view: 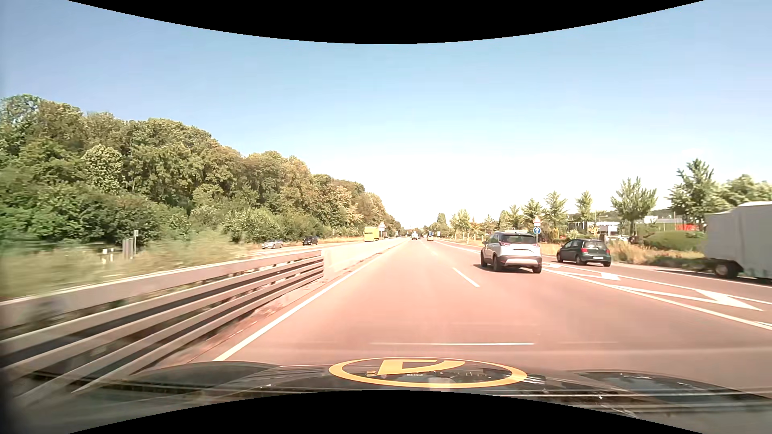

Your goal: Follow the waypoints while adhering to traffic rules and regulations

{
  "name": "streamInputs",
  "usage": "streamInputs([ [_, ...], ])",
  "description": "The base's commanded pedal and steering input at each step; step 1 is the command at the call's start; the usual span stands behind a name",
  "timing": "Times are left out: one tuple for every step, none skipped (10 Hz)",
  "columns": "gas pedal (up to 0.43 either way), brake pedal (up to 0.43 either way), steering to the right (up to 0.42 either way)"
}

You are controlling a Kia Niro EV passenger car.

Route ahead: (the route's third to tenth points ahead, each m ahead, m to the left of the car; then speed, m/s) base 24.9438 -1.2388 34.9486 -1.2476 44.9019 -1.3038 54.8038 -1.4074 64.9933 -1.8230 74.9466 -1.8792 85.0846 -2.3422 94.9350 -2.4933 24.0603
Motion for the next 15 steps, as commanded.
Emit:
streamInputs([
  [0.228, 0.0, 0.001],
  [0.228, 0.0, 0.002],
  [0.228, 0.0, 0.002],
  [0.228, 0.0, 0.002],
  [0.228, 0.0, 0.002],
  [0.228, 0.0, 0.001],
  [0.228, 0.0, 0.001],
  [0.228, 0.0, 0.002],
  [0.228, 0.0, 0.002],
  [0.228, 0.0, 0.002],
  [0.228, 0.0, 0.002],
  [0.228, 0.0, 0.002],
  [0.228, 0.0, 0.002],
  [0.228, 0.0, 0.002],
  [0.228, 0.0, 0.001],
])
